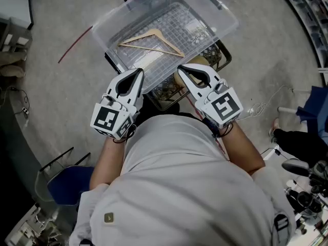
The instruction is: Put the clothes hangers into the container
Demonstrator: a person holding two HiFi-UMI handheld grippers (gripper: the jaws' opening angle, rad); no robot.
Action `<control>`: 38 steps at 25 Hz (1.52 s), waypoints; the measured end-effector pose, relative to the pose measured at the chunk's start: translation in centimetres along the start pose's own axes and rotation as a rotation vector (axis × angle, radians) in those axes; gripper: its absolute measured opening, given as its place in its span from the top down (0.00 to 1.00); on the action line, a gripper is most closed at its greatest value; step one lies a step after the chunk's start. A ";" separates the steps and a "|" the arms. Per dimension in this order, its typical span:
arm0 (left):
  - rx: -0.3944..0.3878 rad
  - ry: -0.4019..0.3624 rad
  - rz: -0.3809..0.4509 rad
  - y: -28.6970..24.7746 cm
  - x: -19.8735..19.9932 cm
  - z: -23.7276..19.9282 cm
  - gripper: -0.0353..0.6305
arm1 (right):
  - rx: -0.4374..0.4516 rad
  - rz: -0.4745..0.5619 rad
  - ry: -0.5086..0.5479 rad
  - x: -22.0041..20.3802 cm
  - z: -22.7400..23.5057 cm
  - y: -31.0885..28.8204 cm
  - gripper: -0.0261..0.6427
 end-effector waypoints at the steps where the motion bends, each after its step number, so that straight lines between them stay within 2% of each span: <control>1: 0.000 -0.005 0.006 0.0 0.1 0.1 0.92 | 0.002 0.001 -0.012 0.0 -0.1 0.2 0.93; 5: 0.002 -0.024 0.020 -0.3 0.1 0.6 0.92 | 0.011 0.016 -0.034 -0.1 -0.1 0.9 0.93; 10: 0.046 -0.024 0.027 0.2 0.6 2.0 0.92 | 0.024 0.040 -0.036 0.0 0.3 1.6 0.93; 21: 0.101 -0.011 -0.014 2.1 -0.5 1.8 0.92 | 0.083 0.038 -0.044 -0.2 -1.4 0.6 0.93; 30: 0.062 -0.025 -0.006 4.4 0.1 0.7 0.92 | 0.052 0.037 -0.049 0.6 -4.1 -0.5 0.93; 34: 0.046 -0.004 0.014 7.0 0.1 0.4 0.92 | 0.029 0.020 -0.038 1.5 -6.2 -0.3 0.93; 38: 0.018 -0.013 0.014 10.2 0.0 0.3 0.92 | -0.003 0.018 -0.019 2.8 -9.2 0.0 0.93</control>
Point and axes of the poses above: the fingertips, and each gripper's own axes: y backward along the fingers, z to its right, x out of its top, the point moved 7 cm from there along y, backward along the fingers, and after that the axes turned 10 degrees about y, right-handed, at the moved point
